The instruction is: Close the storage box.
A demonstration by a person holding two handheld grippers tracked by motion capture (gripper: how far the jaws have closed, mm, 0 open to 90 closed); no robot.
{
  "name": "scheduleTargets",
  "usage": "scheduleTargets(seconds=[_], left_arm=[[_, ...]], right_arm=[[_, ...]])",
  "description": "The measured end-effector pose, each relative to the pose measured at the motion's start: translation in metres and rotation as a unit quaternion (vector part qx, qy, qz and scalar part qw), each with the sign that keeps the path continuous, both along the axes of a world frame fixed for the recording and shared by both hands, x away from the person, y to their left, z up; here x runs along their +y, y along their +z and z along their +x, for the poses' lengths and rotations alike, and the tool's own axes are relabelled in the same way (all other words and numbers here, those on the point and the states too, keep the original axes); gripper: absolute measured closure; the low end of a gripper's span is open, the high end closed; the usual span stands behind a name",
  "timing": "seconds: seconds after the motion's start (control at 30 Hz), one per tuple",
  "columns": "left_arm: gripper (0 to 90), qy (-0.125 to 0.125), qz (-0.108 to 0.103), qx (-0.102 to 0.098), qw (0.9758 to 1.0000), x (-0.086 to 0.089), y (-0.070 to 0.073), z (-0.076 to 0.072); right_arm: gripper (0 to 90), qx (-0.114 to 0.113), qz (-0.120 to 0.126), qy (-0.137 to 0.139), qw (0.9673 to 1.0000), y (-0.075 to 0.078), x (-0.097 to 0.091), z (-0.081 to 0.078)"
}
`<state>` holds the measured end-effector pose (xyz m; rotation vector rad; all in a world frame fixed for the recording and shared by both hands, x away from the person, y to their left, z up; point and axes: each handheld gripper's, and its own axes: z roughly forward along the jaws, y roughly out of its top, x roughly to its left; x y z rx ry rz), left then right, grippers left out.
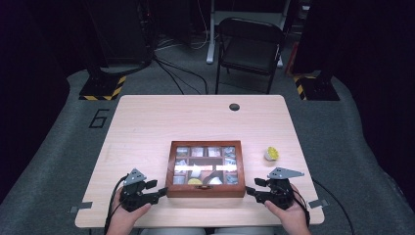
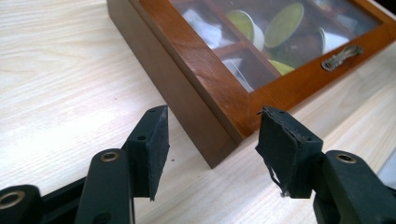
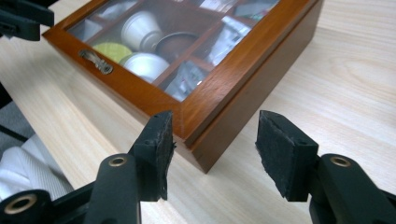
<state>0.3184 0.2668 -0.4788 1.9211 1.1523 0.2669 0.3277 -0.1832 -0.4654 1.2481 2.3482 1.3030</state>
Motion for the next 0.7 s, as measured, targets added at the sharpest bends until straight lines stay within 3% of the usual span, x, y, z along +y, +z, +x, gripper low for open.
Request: scheduleTargets(seconds=[0.33,0.57,0.7], left_arm=[[40.0,0.028,-0.005,-0.008,0.9996,0.013,0.0,0.007],[39.5,0.025,-0.009,-0.011,0.9996,0.017,-0.001,0.01],[38.3,0.009,-0.018,-0.014,0.9997,0.01,0.001,0.005]], right_arm=[[41.5,-0.001,-0.001,-0.044,0.999,-0.003,-0.018,0.01],[40.1,0.005,-0.011,-0.051,0.9986,-0.007,-0.02,0.013],[39.2,-0.009,-0.01,-0.046,0.9988,-0.005,-0.019,0.011]])
